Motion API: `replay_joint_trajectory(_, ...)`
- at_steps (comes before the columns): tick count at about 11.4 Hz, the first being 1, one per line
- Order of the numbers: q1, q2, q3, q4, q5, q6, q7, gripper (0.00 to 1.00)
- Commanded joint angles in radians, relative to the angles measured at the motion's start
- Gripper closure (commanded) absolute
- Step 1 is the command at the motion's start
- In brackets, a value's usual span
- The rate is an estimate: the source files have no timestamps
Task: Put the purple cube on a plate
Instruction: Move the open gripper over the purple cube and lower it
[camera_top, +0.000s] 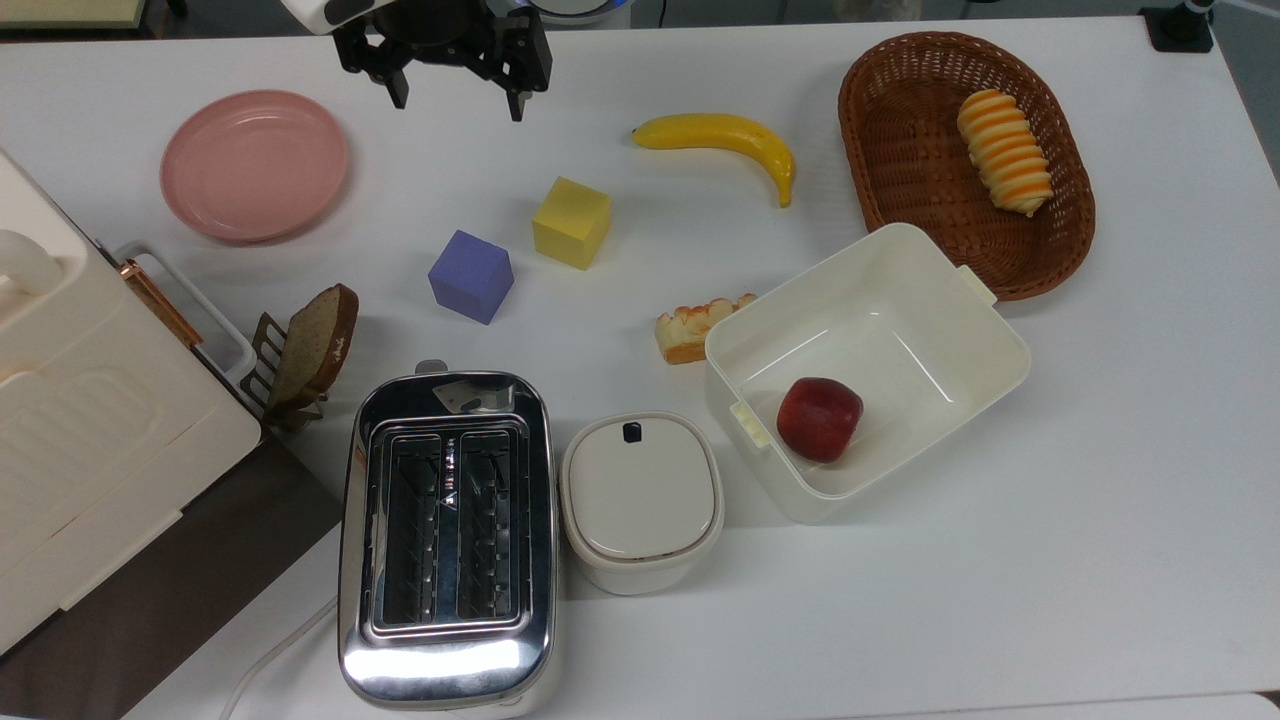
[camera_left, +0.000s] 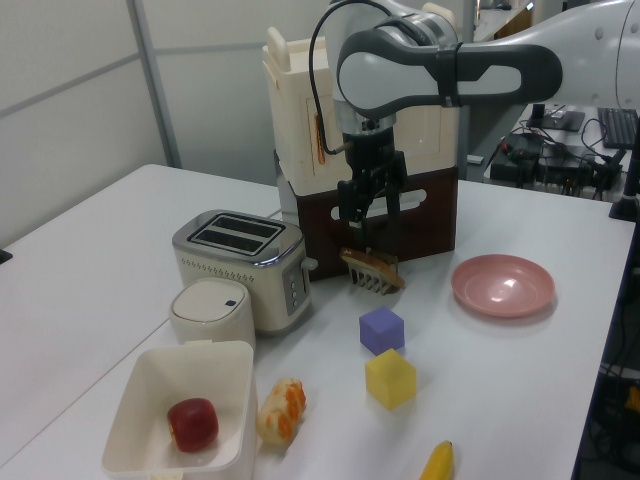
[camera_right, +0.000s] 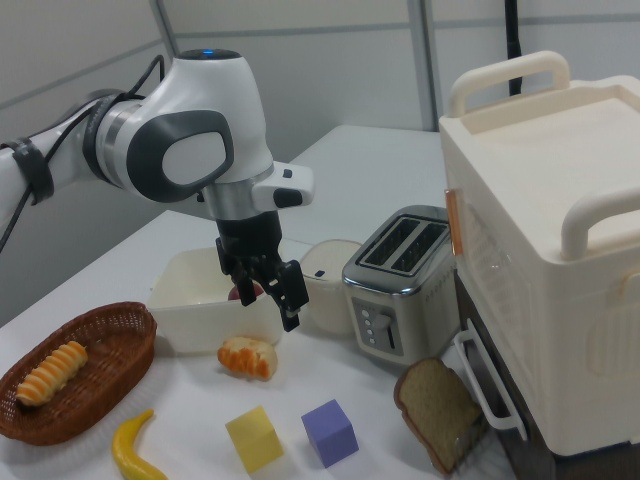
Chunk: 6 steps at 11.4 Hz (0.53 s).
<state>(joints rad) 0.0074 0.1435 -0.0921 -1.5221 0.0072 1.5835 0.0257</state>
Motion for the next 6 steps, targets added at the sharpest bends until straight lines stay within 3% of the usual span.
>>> replay_joint_trajectory(1, -0.001, -0.024, 0.000, -0.014, -0.006, -0.002, 0.005, 0.00)
replay_joint_trajectory(6, 0.000, -0.041, 0.002, -0.013, -0.001, -0.007, 0.007, 0.00)
